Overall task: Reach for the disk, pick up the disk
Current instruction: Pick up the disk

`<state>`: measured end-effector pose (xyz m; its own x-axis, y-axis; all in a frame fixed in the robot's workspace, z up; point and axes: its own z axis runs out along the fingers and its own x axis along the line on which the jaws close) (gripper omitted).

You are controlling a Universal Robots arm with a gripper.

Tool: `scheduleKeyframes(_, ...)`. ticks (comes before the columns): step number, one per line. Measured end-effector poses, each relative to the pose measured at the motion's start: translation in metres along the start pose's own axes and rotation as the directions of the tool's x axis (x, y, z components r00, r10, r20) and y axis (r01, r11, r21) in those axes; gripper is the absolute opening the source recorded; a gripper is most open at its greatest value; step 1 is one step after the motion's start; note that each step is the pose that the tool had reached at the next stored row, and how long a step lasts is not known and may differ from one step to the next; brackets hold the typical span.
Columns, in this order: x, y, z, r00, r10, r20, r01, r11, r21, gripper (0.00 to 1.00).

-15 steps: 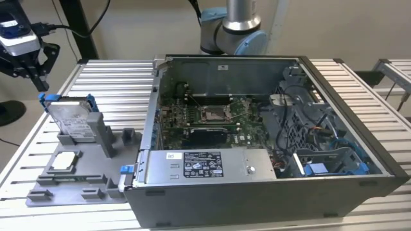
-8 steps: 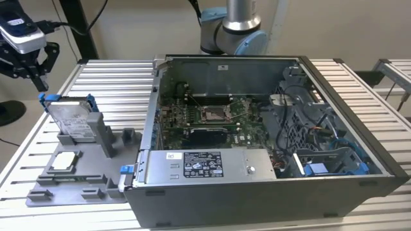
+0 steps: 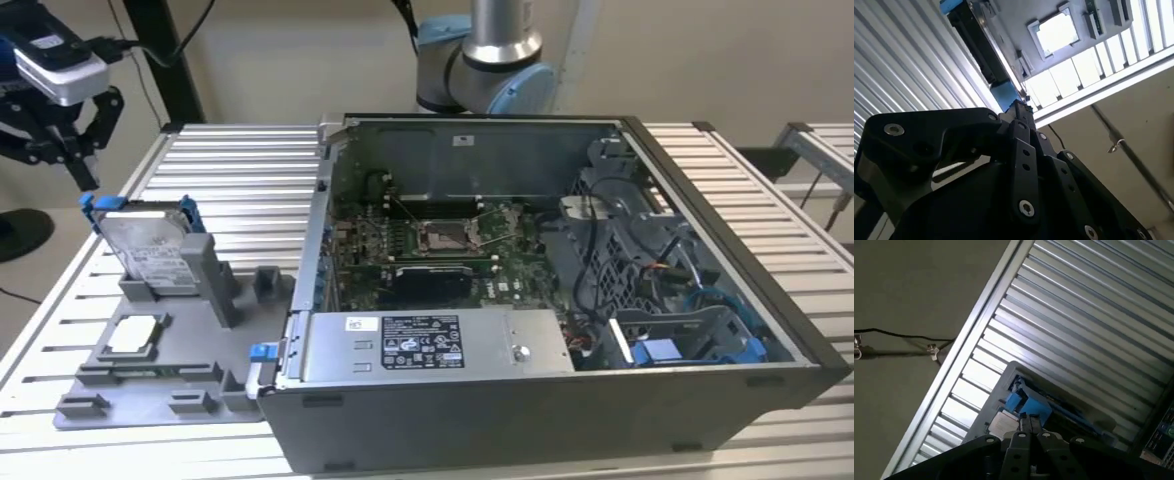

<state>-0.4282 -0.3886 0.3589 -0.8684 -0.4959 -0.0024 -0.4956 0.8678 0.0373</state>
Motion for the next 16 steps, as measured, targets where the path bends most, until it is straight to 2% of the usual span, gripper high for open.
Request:
scheduleKeyframes(4, 0.0000, 0.0000, 0.0000, 0.9972, -0.074, -0.0018, 0.074, 0.9972, 0.0002, 0.00)
scheduleKeyframes(8, 0.0000, 0.0000, 0.0000, 0.9894, -0.145, -0.0028, 0.145, 0.9894, 0.0011, 0.00)
scheduleKeyframes(13, 0.0000, 0.0000, 0.0001, 0.9721, -0.235, -0.0024, 0.235, 0.9721, 0.0033, 0.00)
scheduleKeyframes(16, 0.0000, 0.0000, 0.0000, 0.9577, -0.288, -0.0023, 0.288, 0.9577, 0.0049, 0.00)
